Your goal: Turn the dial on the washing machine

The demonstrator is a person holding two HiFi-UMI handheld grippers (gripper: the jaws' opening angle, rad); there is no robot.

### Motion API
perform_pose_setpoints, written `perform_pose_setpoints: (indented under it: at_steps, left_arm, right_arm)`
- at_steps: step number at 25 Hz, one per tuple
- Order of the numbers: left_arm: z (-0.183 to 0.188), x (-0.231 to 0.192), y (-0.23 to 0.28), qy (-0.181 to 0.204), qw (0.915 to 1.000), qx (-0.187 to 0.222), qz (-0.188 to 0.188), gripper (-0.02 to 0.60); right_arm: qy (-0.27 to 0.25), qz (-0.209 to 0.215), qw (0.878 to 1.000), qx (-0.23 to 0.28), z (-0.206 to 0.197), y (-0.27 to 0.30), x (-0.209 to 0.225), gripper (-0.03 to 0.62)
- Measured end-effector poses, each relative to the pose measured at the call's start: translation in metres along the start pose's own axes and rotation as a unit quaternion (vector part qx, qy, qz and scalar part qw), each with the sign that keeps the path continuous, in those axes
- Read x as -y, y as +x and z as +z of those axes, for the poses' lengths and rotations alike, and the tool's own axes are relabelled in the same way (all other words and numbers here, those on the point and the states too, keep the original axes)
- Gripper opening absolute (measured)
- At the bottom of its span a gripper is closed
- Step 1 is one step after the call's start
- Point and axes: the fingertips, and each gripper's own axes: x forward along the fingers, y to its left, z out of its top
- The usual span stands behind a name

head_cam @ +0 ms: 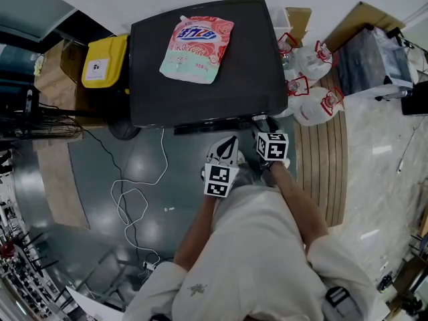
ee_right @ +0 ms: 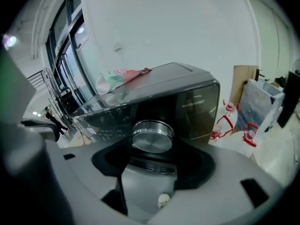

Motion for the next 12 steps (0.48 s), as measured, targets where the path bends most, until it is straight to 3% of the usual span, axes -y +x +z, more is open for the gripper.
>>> perform_pose_setpoints:
  at_steps: [12]
  left_arm:
    - [-0.0003,0.0013,0.0005,0.0,1.0,0.0,0.0,0.014]
  right_arm:
    - [0.075,0.049,0.996,0.015,0.0015,-0.0003,0.0004,0.278]
